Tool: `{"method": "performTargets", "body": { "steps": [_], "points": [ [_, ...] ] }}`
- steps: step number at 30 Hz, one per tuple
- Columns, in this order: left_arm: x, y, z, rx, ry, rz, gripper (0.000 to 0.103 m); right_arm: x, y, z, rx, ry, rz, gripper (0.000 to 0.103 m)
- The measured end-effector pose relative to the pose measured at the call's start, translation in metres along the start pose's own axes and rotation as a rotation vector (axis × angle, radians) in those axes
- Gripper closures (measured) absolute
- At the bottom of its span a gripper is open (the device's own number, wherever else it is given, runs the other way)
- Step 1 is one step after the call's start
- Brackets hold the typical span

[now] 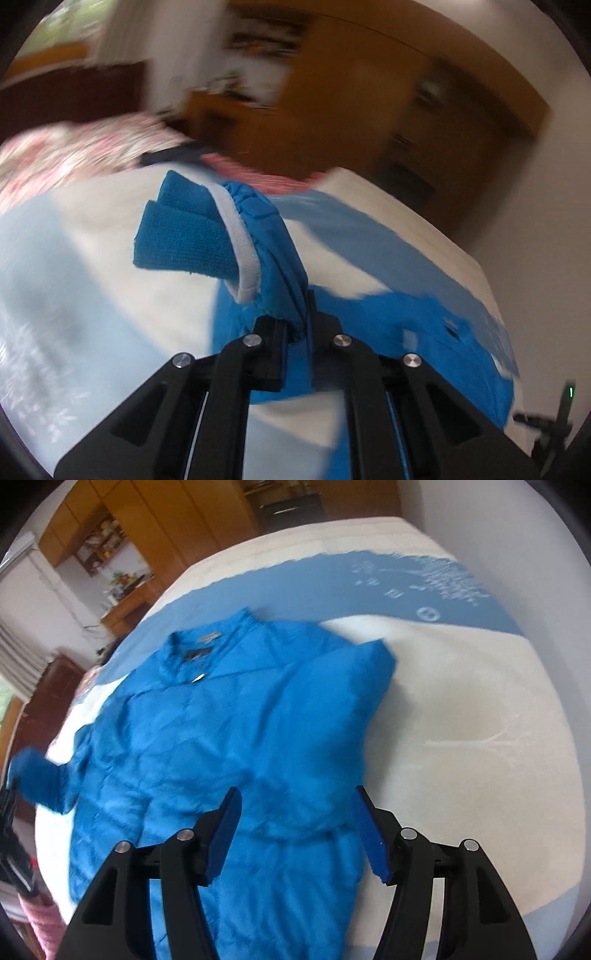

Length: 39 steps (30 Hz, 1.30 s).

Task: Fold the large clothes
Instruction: 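Grasp the other sleeve cuff with the left tool and lift it, then fold the held sleeve across the jacket body with the left tool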

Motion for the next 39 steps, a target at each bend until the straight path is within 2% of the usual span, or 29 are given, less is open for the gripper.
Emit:
{"method": "performTargets", "body": {
  "steps": [4, 6, 10, 13, 19, 22, 25, 26, 28, 30, 33, 35, 37, 39],
  "points": [
    [-0.096, -0.023, 0.022, 0.070, -0.176, 0.132, 0.097, 0.007, -0.004, 0.001, 0.008, 0.025, -0.005, 0.041],
    [-0.135, -0.038, 0.031, 0.103, -0.234, 0.192, 0.097, 0.009, -0.005, 0.001, 0.006, 0.028, -0.009, 0.041],
    [-0.191, -0.076, 0.060, 0.200, -0.301, 0.280, 0.097, 0.015, -0.005, 0.003, 0.007, 0.039, -0.024, 0.041],
    [-0.205, -0.107, 0.079, 0.295, -0.322, 0.303, 0.097, 0.015, -0.003, 0.012, 0.023, 0.023, -0.021, 0.041],
    [-0.215, -0.159, 0.122, 0.430, -0.297, 0.372, 0.097, 0.009, -0.005, 0.036, 0.066, 0.002, -0.002, 0.041],
    [-0.206, -0.172, 0.127, 0.474, -0.290, 0.398, 0.096, 0.010, -0.005, 0.038, 0.066, -0.004, -0.004, 0.041],
    [-0.202, -0.173, 0.128, 0.480, -0.297, 0.411, 0.092, 0.011, -0.004, 0.034, 0.061, -0.006, -0.005, 0.041],
    [-0.204, -0.171, 0.123, 0.478, -0.310, 0.413, 0.089, 0.011, -0.002, 0.032, 0.056, -0.002, -0.003, 0.041],
    [-0.203, -0.165, 0.105, 0.483, -0.356, 0.409, 0.064, 0.014, 0.000, 0.026, 0.039, 0.007, -0.001, 0.041],
    [-0.203, -0.159, 0.086, 0.465, -0.397, 0.404, 0.053, 0.019, 0.004, 0.023, 0.028, 0.019, -0.005, 0.041],
    [-0.196, -0.145, 0.050, 0.416, -0.460, 0.423, 0.047, 0.033, 0.009, 0.023, 0.028, 0.052, -0.026, 0.041],
    [-0.187, -0.133, 0.040, 0.358, -0.424, 0.441, 0.045, 0.046, 0.012, 0.026, 0.033, 0.083, -0.037, 0.041],
    [-0.171, -0.122, 0.042, 0.338, -0.371, 0.437, 0.042, 0.063, 0.017, 0.034, 0.051, 0.132, -0.051, 0.041],
    [-0.146, -0.110, 0.059, 0.350, -0.265, 0.396, 0.042, 0.080, 0.021, 0.047, 0.089, 0.186, -0.058, 0.041]
  ]
}}
Point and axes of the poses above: each gripper's, at about its wrist camera, not at the fingertips, and z roughly the way its jaws point, x to its left, y to its top, the point moved 2 cm from there along z, roughly the way its jaws point, and after that the axes turned 10 degrees about -x, right-handed, at the moved point
